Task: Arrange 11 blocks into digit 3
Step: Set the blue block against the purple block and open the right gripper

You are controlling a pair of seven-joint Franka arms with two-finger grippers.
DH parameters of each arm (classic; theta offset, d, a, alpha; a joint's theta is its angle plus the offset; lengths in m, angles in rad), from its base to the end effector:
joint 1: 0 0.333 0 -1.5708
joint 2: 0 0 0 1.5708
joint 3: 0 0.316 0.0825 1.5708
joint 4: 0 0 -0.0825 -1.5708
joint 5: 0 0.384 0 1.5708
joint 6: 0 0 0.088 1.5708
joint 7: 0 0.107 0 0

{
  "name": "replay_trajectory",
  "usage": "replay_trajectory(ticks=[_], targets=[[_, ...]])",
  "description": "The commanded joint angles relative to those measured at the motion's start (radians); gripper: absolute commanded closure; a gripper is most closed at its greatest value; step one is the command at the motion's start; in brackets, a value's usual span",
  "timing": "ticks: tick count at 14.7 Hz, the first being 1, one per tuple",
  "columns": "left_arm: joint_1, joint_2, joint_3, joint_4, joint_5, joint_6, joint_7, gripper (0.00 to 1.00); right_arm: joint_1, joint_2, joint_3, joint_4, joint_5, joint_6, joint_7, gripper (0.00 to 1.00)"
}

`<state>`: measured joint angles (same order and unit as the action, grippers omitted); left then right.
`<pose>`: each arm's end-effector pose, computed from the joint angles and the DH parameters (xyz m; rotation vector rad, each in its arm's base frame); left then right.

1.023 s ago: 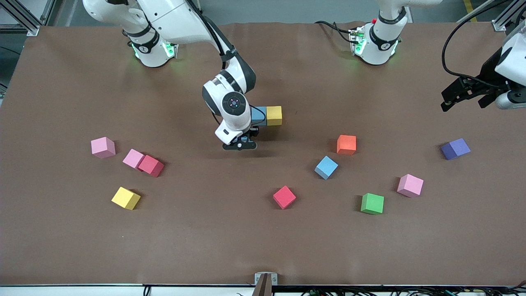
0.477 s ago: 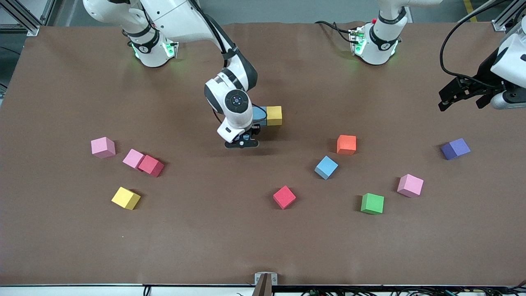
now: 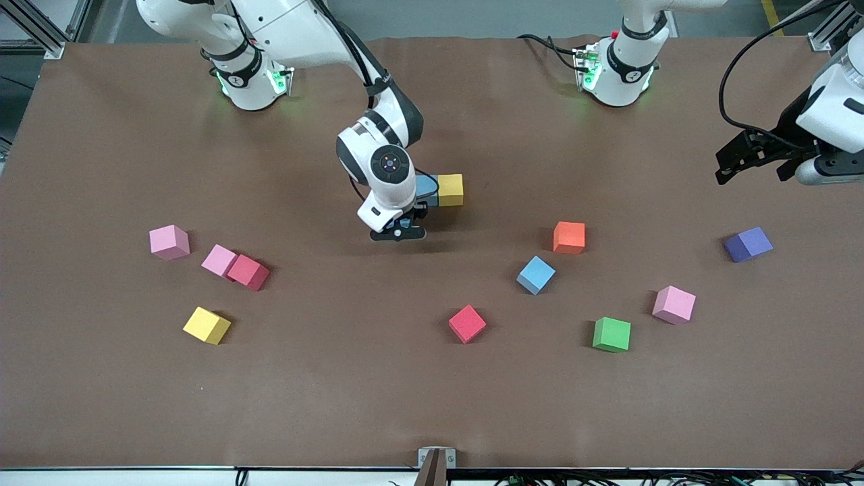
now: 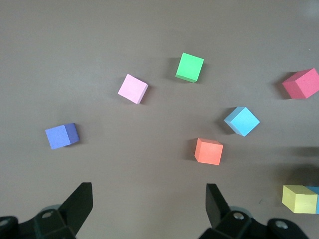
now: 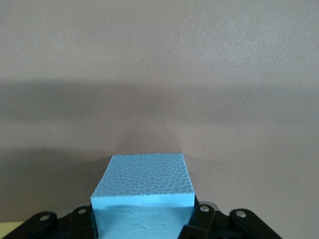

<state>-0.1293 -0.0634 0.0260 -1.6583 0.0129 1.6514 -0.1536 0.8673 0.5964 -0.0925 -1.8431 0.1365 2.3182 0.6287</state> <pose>0.5394 -0.0542 0.6249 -3.1354 -0.0778 -0.0901 0.4476 0.4456 0.1928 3.0915 0.0931 -0.1798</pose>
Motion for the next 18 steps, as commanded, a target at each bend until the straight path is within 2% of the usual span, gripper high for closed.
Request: replay_trajectory(ticks=[1, 8, 9, 10, 11, 12, 18], targets=[[0.005, 0.010, 0.000, 0.000, -0.011, 0.007, 0.025, 0.00, 0.022, -0.012, -0.001, -0.071, 0.008, -0.003, 0.005, 0.78], [0.005, 0.011, 0.000, 0.003, -0.011, 0.004, 0.025, 0.00, 0.033, -0.012, -0.001, -0.070, 0.009, 0.003, 0.016, 0.73], [0.007, 0.008, 0.000, 0.005, -0.011, 0.002, 0.026, 0.00, 0.033, -0.012, -0.001, -0.067, 0.011, 0.001, 0.016, 0.60], [0.007, 0.005, 0.000, 0.006, -0.011, 0.002, 0.026, 0.00, 0.033, -0.012, -0.001, -0.062, 0.011, 0.001, 0.016, 0.34], [0.007, 0.005, 0.000, 0.009, -0.011, 0.001, 0.026, 0.00, 0.032, -0.013, -0.004, -0.050, 0.012, 0.003, 0.016, 0.14], [0.007, 0.005, 0.000, 0.009, -0.013, 0.002, 0.026, 0.00, 0.030, -0.013, -0.007, -0.035, 0.011, -0.002, 0.016, 0.00], [0.010, -0.006, 0.002, 0.009, -0.013, -0.002, 0.026, 0.00, -0.017, -0.098, -0.010, 0.025, 0.011, -0.068, 0.009, 0.00]])
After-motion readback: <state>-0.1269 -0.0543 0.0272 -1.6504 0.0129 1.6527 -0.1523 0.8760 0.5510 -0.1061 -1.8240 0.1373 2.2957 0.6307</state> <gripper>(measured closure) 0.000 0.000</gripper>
